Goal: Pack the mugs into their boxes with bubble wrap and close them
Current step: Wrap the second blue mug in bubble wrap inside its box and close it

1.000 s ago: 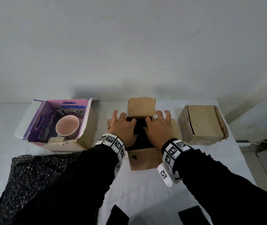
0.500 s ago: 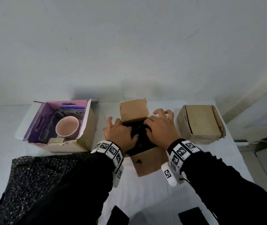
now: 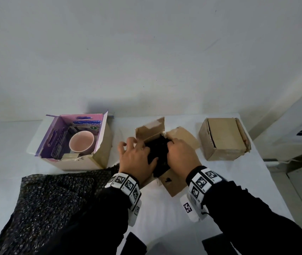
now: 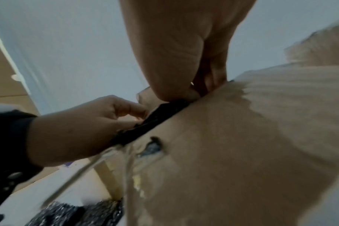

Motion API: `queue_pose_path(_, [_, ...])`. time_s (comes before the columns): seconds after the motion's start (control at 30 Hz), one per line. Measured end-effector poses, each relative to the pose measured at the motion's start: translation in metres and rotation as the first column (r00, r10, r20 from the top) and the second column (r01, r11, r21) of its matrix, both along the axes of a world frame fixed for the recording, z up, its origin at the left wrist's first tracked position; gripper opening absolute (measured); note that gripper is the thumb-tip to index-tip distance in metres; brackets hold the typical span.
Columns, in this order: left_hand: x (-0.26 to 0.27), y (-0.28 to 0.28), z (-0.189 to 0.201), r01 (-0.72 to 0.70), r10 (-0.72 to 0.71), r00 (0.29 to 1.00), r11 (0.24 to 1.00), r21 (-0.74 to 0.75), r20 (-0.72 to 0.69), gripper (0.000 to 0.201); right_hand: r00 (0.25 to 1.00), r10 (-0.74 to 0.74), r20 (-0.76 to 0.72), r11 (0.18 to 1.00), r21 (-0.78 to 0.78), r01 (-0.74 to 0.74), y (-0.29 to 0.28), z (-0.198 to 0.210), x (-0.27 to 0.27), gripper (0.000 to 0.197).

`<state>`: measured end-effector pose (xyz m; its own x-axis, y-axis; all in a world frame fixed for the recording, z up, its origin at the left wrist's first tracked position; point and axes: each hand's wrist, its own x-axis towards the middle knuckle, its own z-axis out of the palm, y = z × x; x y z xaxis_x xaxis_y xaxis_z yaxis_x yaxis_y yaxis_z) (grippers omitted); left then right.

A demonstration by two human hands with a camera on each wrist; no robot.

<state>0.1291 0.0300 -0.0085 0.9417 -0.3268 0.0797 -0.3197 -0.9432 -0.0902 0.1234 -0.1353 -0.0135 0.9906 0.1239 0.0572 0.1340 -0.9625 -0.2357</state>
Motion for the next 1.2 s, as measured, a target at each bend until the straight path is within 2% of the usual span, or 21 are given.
queue_pose_path(0.1, [-0.002,0.001,-0.010,0.035,-0.033,0.999,0.998,-0.061,0.040,0.037,0.996,-0.044,-0.082,0.998,-0.051,0.040,0.014,0.000,-0.007,0.022])
queue_pose_path(0.2, [0.000,0.003,-0.012,0.004,-0.005,1.000,0.996,-0.084,-0.015,0.043,0.981,-0.121,-0.149,0.992,-0.042,0.116,0.022,-0.002,-0.004,0.024])
queue_pose_path(0.33, [0.004,0.006,-0.012,0.016,-0.018,0.998,0.999,-0.042,-0.068,0.047,0.937,-0.184,-0.297,0.981,0.009,0.195,0.021,0.001,0.009,0.023])
queue_pose_path(0.47, [0.020,0.011,-0.015,0.089,-0.088,0.992,0.996,0.005,-0.088,0.041,0.911,-0.209,-0.356,0.977,-0.031,0.212,0.024,0.007,0.014,0.051])
queue_pose_path(0.57, [0.037,0.014,-0.015,0.176,-0.170,0.978,0.983,0.043,-0.120,0.038,0.904,-0.208,-0.373,0.978,-0.071,0.196,0.023,0.014,0.013,0.030])
queue_pose_path(0.63, [0.047,0.015,-0.014,0.211,-0.205,0.970,0.977,0.039,-0.135,0.035,0.916,-0.154,-0.371,0.986,-0.124,0.116,0.023,0.019,0.012,0.029])
queue_pose_path(0.7, [0.052,0.016,-0.009,0.234,-0.236,0.968,0.972,-0.028,-0.091,0.029,0.933,-0.129,-0.335,0.986,-0.144,0.085,0.023,0.022,0.011,0.028])
queue_pose_path(0.8, [0.049,0.023,-0.016,0.288,-0.267,0.956,0.936,-0.204,0.125,0.010,0.969,-0.102,-0.224,0.985,-0.160,0.067,0.024,0.018,0.005,0.023])
queue_pose_path(0.83, [0.044,0.027,-0.020,0.302,-0.264,0.949,0.915,-0.267,0.172,0.014,0.984,-0.076,-0.160,0.986,-0.156,0.051,0.022,0.012,0.004,0.021])
queue_pose_path(0.87, [0.038,0.032,-0.025,0.312,-0.264,0.947,0.893,-0.325,0.183,0.022,0.996,-0.035,-0.087,0.991,-0.131,0.023,0.020,0.006,0.003,0.019])
queue_pose_path(0.93, [0.024,0.042,-0.031,0.332,-0.290,0.943,0.842,-0.425,0.163,0.028,0.996,0.084,0.010,0.996,0.033,-0.085,0.012,-0.002,0.004,0.018])
queue_pose_path(1.03, [0.014,0.053,-0.035,0.360,-0.343,0.931,0.804,-0.474,0.126,0.030,0.966,0.229,-0.120,0.897,0.412,-0.161,0.005,-0.001,0.009,0.026])
queue_pose_path(1.07, [0.014,0.055,-0.037,0.348,-0.343,0.933,0.795,-0.497,0.106,0.030,0.947,0.273,-0.172,0.867,0.471,-0.165,0.005,-0.001,0.010,0.028])
queue_pose_path(1.13, [0.015,0.056,-0.040,0.308,-0.325,0.943,0.784,-0.538,0.066,0.032,0.920,0.324,-0.220,0.871,0.448,-0.200,0.006,-0.005,0.014,0.025])
queue_pose_path(1.2, [0.014,0.055,-0.038,0.266,-0.292,0.956,0.798,-0.541,0.039,0.034,0.921,0.310,-0.234,0.893,0.405,-0.198,0.009,-0.011,0.017,0.018])
